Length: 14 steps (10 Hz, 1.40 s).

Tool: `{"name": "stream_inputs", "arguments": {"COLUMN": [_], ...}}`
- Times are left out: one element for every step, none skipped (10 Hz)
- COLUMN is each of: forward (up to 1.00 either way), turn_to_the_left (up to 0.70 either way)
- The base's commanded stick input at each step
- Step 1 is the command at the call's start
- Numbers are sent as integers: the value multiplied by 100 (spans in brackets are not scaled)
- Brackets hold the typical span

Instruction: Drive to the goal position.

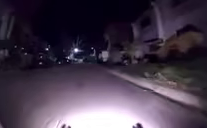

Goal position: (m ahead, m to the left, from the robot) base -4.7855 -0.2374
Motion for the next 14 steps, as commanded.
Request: {"name": "stream_inputs", "arguments": {"forward": [60, 60, 60, 60, 60, 60, 60, 60, 51, 45, 45, 45, 45, 45], "turn_to_the_left": [0, 0, 0, 0, 0, 0, 0, 0, 0, 0, 0, 0, 0, 0]}}
